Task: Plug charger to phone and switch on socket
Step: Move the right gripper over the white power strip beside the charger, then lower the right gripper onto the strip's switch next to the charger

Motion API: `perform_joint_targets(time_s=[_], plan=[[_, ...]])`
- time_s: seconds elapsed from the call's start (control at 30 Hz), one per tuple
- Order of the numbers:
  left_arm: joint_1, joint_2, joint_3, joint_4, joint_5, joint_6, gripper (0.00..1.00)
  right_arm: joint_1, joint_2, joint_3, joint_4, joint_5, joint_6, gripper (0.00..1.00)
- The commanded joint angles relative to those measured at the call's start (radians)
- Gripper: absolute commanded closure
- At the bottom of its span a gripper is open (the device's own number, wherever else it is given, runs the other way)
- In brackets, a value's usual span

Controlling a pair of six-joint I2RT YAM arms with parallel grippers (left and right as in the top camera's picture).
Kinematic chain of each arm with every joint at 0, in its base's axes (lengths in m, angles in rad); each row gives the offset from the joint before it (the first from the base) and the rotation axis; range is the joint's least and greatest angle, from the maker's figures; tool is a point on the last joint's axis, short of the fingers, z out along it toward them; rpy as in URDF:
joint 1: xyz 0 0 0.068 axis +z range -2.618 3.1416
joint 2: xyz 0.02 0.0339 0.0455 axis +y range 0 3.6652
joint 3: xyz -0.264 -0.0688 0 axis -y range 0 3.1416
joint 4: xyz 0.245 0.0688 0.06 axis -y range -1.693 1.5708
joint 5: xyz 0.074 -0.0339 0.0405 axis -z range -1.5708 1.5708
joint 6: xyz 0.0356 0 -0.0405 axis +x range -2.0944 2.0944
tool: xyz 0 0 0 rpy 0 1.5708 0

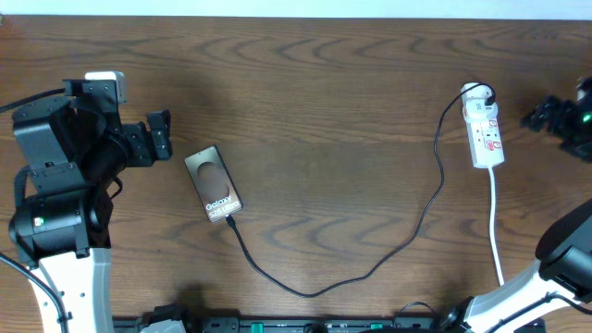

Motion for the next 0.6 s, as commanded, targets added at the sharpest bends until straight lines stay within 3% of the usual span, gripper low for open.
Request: perform_joint_targets(time_s=[0.0, 0.1, 0.57], plan=[[0.004, -0.002, -0.001, -0.003, -0.009, -0.032, 0.05, 0.013, -0.013, -0.088, 0.047, -0.1, -0.145, 0.01], [0.004, -0.002, -0.001, -0.007, -0.009, -0.035, 0.05, 0.021, -0.013, -0.138, 0.097, -0.205, -0.28, 0.01], [0.004, -0.002, -0.001, -0.038, -0.006, -0.035, 0.05, 0.104, -0.013, -0.263, 0.375, -0.216, -0.265, 0.01]])
